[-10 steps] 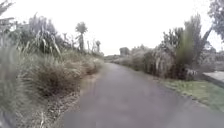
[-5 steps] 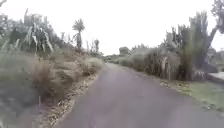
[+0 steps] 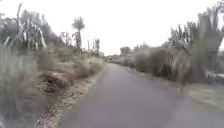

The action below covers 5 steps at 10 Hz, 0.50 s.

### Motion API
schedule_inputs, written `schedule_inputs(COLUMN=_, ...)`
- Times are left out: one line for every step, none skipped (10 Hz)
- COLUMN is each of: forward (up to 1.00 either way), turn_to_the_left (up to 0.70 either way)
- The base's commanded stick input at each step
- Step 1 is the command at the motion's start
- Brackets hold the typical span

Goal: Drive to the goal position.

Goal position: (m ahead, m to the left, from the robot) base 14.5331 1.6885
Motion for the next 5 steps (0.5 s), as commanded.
schedule_inputs(forward=1.0, turn_to_the_left=-0.4)
schedule_inputs(forward=1.0, turn_to_the_left=-0.4)
schedule_inputs(forward=1.0, turn_to_the_left=-0.4)
schedule_inputs(forward=1.0, turn_to_the_left=-0.4)
schedule_inputs(forward=1.0, turn_to_the_left=0.0)
